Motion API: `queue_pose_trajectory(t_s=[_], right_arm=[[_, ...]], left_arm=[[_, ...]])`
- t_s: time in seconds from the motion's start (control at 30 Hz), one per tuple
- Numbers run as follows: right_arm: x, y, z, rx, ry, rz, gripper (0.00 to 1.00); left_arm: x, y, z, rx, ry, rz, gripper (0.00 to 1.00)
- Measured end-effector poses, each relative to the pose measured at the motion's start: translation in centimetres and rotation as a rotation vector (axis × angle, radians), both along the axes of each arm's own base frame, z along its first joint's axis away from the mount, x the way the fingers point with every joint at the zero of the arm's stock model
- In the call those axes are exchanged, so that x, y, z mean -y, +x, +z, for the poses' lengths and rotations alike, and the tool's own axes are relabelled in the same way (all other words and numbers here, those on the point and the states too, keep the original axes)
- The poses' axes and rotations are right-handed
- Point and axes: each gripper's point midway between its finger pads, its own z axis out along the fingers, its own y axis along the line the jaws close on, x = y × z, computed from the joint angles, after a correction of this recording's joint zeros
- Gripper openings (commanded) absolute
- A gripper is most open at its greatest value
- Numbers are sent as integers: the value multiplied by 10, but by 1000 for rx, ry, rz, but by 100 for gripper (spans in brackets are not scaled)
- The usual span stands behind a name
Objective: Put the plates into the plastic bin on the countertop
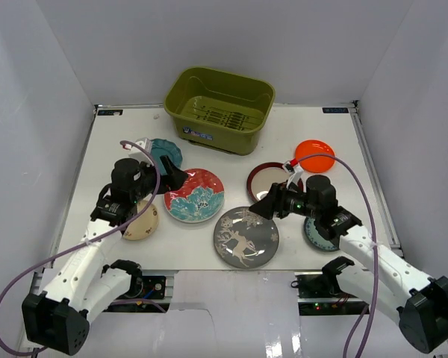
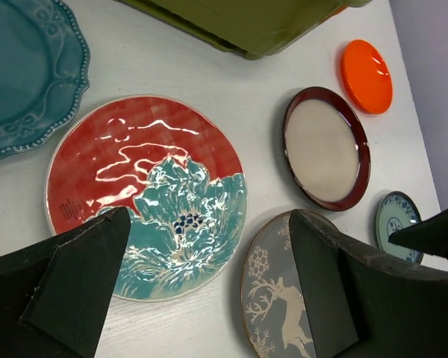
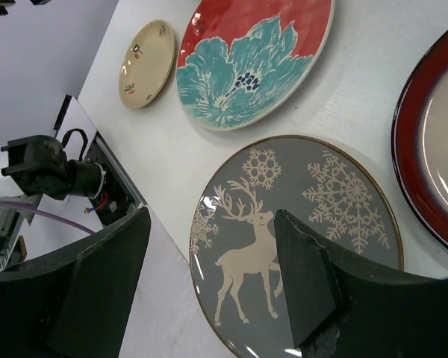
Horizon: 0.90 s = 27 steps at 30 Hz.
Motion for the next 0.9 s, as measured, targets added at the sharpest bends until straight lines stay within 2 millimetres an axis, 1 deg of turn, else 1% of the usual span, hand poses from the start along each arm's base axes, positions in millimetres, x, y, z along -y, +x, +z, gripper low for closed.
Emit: queue_pose_trajectory(t_s=[0.13, 0.17, 0.27, 0.33, 0.37, 0.4, 0.47, 0.5, 0.53, 0.57, 0.6, 0.67, 0.8, 0.9], right_arm=[[-17, -4, -16, -29, -12, 35, 73], [-21, -3, -19, -33, -15, 44, 73], [-34, 0, -33, -52, -38, 62, 70], [-41, 1, -44, -73, -59, 73, 69], [-44, 1, -48, -82, -67, 79, 69], [-48, 1, -50, -85, -70, 86, 68], [-54, 0, -53, -84, -70, 100, 68], [-56, 0, -53, -80, -67, 105, 67], [-59, -1, -52, -74, -63, 111, 67], [-61, -1, -51, -69, -60, 117, 67], [-64, -1, -50, -64, -56, 122, 67], [-67, -1, -49, -56, -51, 130, 68], [-71, 1, -53, -58, -53, 137, 67], [-72, 1, -58, -65, -62, 138, 67]], left_arm=[[-2, 14, -9, -57, 16, 43, 97], [-3, 18, -11, -66, 20, 58, 95], [-14, 31, -18, -91, 43, 139, 89], [-26, 43, -24, -121, 44, 200, 87], [-35, 50, -29, -145, 32, 238, 86], [-50, 59, -33, -164, 17, 288, 86], [-87, 73, -45, -211, -31, 401, 85], [-109, 78, -53, -240, -57, 470, 85], [-127, 82, -60, -264, -80, 526, 85], [-145, 84, -68, -286, -105, 582, 85], [-157, 86, -73, -302, -125, 620, 84], [-171, 91, -83, -328, -169, 661, 82], [-182, 101, -104, -368, -244, 676, 80], [-189, 107, -128, -402, -293, 670, 79]])
